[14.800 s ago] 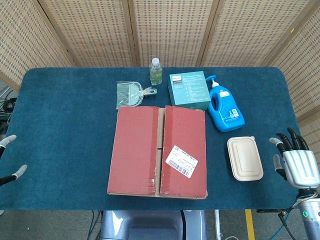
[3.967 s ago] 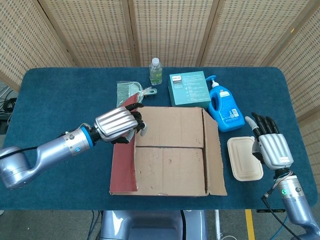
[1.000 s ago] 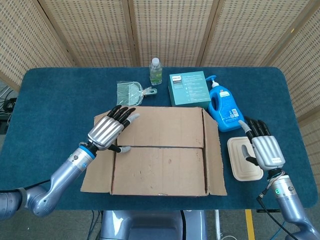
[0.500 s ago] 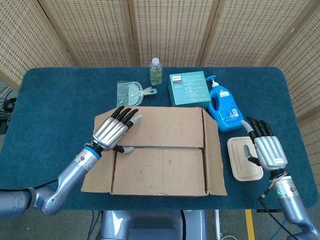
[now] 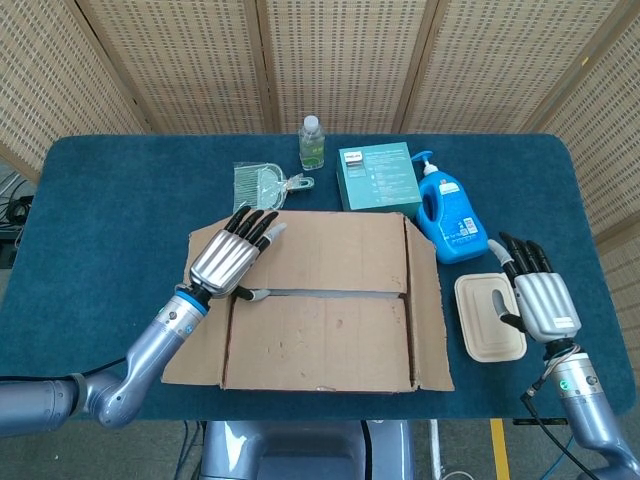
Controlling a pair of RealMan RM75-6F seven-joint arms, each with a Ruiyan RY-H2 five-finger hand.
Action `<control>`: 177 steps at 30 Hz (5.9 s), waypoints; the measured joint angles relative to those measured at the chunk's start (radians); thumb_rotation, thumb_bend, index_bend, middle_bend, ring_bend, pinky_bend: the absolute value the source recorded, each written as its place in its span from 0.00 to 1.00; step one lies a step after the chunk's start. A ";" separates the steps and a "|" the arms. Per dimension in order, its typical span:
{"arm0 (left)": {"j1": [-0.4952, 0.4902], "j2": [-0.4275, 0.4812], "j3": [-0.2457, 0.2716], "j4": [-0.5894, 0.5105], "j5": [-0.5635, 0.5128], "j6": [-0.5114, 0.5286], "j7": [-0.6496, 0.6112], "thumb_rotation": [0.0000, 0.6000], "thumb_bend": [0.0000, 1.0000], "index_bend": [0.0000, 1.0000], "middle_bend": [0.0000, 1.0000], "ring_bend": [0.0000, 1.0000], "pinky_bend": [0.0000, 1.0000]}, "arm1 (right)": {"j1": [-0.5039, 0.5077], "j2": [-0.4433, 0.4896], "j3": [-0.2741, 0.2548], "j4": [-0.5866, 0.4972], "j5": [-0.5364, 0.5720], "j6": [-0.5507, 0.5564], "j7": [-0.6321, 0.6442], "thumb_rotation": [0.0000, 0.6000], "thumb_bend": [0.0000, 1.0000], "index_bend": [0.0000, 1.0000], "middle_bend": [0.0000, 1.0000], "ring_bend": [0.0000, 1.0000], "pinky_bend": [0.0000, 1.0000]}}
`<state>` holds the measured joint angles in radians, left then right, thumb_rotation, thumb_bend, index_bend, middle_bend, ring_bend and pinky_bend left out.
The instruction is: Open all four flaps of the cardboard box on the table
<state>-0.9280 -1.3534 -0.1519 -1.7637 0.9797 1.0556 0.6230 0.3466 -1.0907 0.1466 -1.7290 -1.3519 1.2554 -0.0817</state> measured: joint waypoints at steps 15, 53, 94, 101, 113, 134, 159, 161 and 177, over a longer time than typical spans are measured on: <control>0.042 0.053 -0.071 -0.022 0.060 0.093 -0.077 0.64 0.22 0.00 0.00 0.00 0.00 | 0.005 0.000 0.003 0.003 -0.005 -0.009 0.008 1.00 0.57 0.01 0.02 0.00 0.02; -0.129 -0.061 -0.194 0.461 -0.097 -0.031 0.010 0.64 0.22 0.00 0.00 0.00 0.00 | -0.014 0.028 0.009 -0.006 0.011 0.006 0.022 1.00 0.57 0.01 0.02 0.00 0.02; 0.009 0.314 -0.114 -0.140 -0.098 -0.277 -0.345 0.32 0.52 0.38 0.00 0.00 0.00 | -0.014 0.017 0.003 -0.024 0.002 0.007 -0.006 1.00 0.57 0.01 0.02 0.00 0.02; 0.012 0.297 -0.082 -0.173 -0.056 -0.298 -0.386 0.28 0.50 0.40 0.00 0.00 0.00 | -0.020 0.021 0.001 -0.023 -0.003 0.012 0.004 1.00 0.57 0.01 0.02 0.00 0.02; -0.004 0.251 -0.034 -0.184 -0.041 -0.281 -0.361 0.28 0.49 0.40 0.00 0.00 0.00 | -0.029 0.028 -0.001 -0.019 -0.007 0.018 0.021 1.00 0.57 0.01 0.02 0.00 0.02; -0.037 0.235 0.016 -0.208 -0.050 -0.293 -0.337 0.28 0.47 0.41 0.00 0.00 0.00 | -0.033 0.031 0.001 -0.008 -0.004 0.014 0.039 1.00 0.57 0.01 0.02 0.00 0.01; 0.029 0.418 -0.088 -0.324 0.067 -0.378 -0.702 0.27 0.45 0.40 0.00 0.00 0.00 | -0.026 0.023 0.004 -0.010 -0.005 0.009 0.027 1.00 0.57 0.01 0.02 0.00 0.01; 0.041 0.443 -0.104 -0.338 0.110 -0.395 -0.758 0.27 0.45 0.40 0.00 0.00 0.00 | -0.027 0.023 0.004 -0.012 -0.004 0.010 0.024 1.00 0.57 0.01 0.02 0.00 0.01; 0.128 0.612 -0.162 -0.428 0.541 -0.420 -1.166 0.27 0.44 0.40 0.00 0.00 0.00 | -0.024 0.026 0.006 -0.023 -0.003 0.009 0.015 1.00 0.57 0.01 0.02 0.00 0.01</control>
<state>-0.7997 -0.7417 -0.3141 -2.1913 1.5209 0.6354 -0.5428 0.3223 -1.0648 0.1528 -1.7523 -1.3548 1.2648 -0.0664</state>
